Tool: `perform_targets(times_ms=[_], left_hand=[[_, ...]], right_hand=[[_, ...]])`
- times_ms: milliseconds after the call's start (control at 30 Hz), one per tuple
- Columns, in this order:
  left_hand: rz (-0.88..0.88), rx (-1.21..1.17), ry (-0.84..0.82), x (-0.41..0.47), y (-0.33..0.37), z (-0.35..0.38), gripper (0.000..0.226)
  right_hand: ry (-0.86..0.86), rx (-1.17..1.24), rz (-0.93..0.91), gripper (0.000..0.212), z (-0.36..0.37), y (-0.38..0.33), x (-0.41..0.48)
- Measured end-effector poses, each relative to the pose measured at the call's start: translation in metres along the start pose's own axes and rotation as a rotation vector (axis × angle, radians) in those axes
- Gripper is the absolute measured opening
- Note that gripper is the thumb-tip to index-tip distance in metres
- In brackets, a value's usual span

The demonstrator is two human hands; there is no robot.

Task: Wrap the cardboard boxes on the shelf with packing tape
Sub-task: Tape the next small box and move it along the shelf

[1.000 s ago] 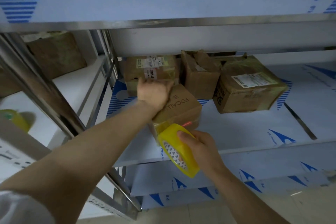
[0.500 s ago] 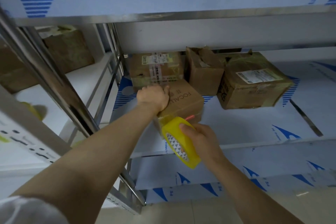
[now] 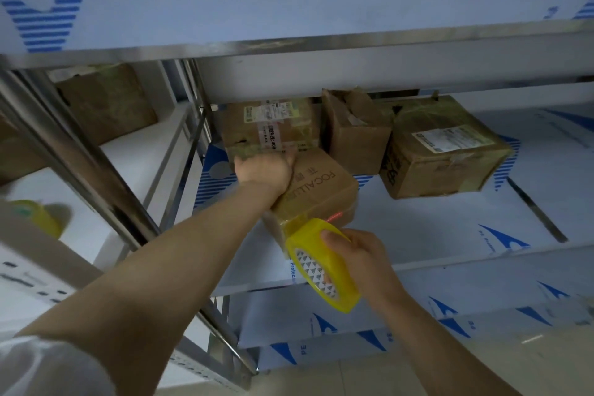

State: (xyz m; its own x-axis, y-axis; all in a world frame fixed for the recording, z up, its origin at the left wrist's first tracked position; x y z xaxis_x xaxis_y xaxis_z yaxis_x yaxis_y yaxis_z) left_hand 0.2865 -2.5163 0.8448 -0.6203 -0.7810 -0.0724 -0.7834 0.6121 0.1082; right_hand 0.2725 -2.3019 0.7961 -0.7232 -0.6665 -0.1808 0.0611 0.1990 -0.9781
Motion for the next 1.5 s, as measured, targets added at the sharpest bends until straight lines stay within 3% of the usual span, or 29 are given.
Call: perform_targets(times_ms=[100,233,400,600,733,800,867,933,1033,1200,1333,1400,1500], left_hand=[[-0.023,0.012,-0.107,-0.014,0.003,0.016,0.099],[-0.032,0.023,-0.020,-0.015,0.002,0.008,0.092],[0.102,0.042,-0.016,-0.042,0.027,0.019,0.101],[0.184,0.024,-0.346,-0.042,0.014,0.017,0.127],[0.216,0.007,-0.206,-0.044,0.017,0.009,0.112],[0.192,-0.185,-0.305,-0.043,0.015,0.007,0.102],[0.165,-0.508,-0.457,-0.049,0.015,0.005,0.065],[0.123,-0.679,-0.586,-0.060,0.014,0.012,0.034],[0.068,-0.819,-0.652,-0.066,0.012,0.030,0.039],[-0.235,-1.354,-0.271,-0.040,-0.032,0.035,0.026],[-0.251,-1.699,-0.238,-0.053,-0.029,0.054,0.027],[-0.314,-1.806,-0.159,-0.055,-0.033,0.065,0.025],[-0.353,-1.772,-0.060,-0.053,-0.039,0.072,0.022]], right_hand=[[0.001,-0.009,0.015,0.032,0.001,-0.002,-0.001],[0.029,-0.023,0.037,0.035,0.001,-0.004,-0.002],[0.028,-0.037,0.063,0.035,0.000,-0.007,-0.002],[-0.004,-0.064,0.126,0.029,0.001,-0.004,-0.005],[-0.084,-0.041,0.196,0.017,0.004,-0.014,-0.011],[-0.191,0.020,0.187,0.029,0.001,-0.039,-0.022],[-0.315,-0.003,0.108,0.039,-0.006,-0.075,-0.033],[-0.401,-0.070,0.013,0.045,-0.008,-0.106,-0.040],[-0.392,-0.034,-0.045,0.045,0.000,-0.124,-0.030],[-0.125,-0.031,-0.106,0.043,0.017,-0.135,0.015],[-0.038,-0.039,-0.154,0.038,0.037,-0.141,0.033],[-0.038,0.015,-0.133,0.033,0.039,-0.135,0.037],[-0.125,0.057,-0.109,0.031,0.041,-0.116,0.035]])
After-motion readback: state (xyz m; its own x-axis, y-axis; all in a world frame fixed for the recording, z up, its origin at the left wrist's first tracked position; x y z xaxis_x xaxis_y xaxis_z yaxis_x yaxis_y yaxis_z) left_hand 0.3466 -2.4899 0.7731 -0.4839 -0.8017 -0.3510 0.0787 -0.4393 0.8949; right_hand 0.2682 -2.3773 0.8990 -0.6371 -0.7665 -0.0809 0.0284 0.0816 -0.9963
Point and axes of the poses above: each hand's wrist, its own x-axis towards the middle knuckle, its own z-axis out of the palm, y = z × x, the point moved 10 cm from there along x, towards the middle knuckle, and after that the axes turned 2 degrees about x, right-handed, at the moved point
